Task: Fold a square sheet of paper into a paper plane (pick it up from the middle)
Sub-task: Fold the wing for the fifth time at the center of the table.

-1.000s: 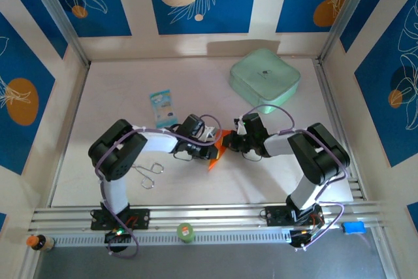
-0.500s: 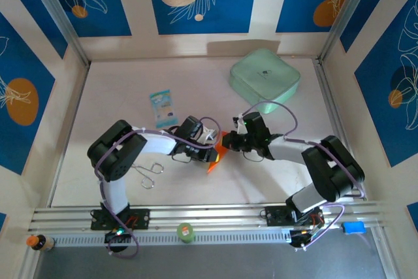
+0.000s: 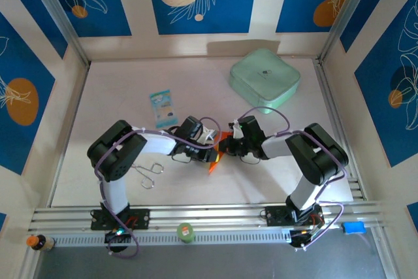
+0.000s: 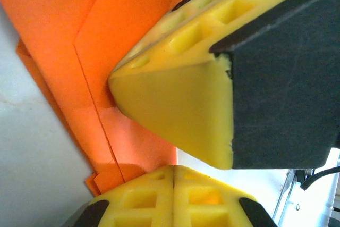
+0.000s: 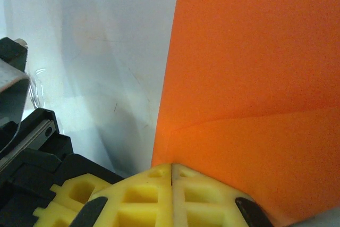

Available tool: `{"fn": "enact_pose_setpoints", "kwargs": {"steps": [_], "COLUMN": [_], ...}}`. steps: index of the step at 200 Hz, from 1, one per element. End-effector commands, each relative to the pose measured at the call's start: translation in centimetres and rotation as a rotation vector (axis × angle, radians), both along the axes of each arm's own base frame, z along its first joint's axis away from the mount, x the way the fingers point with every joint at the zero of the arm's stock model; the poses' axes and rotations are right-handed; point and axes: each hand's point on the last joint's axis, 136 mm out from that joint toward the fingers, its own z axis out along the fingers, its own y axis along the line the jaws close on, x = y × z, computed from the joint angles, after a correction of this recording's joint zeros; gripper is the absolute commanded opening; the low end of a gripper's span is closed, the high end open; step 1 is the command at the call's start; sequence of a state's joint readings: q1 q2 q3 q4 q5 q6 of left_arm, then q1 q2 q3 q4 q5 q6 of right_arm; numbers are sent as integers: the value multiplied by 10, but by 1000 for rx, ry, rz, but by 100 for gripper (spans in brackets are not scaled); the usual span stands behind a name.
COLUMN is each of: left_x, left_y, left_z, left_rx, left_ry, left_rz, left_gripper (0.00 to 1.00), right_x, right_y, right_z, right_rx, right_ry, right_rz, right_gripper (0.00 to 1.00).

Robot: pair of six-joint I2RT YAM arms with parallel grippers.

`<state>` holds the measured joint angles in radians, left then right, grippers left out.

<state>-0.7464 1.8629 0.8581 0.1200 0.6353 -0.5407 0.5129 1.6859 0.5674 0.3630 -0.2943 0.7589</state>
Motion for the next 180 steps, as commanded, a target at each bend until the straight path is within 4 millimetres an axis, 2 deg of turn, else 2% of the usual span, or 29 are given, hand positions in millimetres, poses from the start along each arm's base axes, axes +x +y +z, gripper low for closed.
{"fn": "enact_pose_setpoints", "kwargs": {"steps": [1,46,108,148,180], "left_x": [-42,-44,-45,-46,-47], "left_y": [40,42,42,42,43], "left_z": [-55,-58,-60,-60,-60], "left_rx": [206,211,211,206,208], "left_ry": [168,176,180,181,178], "left_rz": [-5,-6,-12,-15,-20], "left_gripper": [0,0,0,0,0], "right_x": [18,37,69,80,86], "right_y": [-29,-36,-65,-76,-80], "right_z": [-19,-13,-9,-10,13], "right_rx": [-99,-93,-87,-88,-105], "right_ry": [-3,-13,-24,-15,-50], "right_rz": [-96,-125,-247,-289,-315], "right_gripper": [0,0,0,1,1]}}
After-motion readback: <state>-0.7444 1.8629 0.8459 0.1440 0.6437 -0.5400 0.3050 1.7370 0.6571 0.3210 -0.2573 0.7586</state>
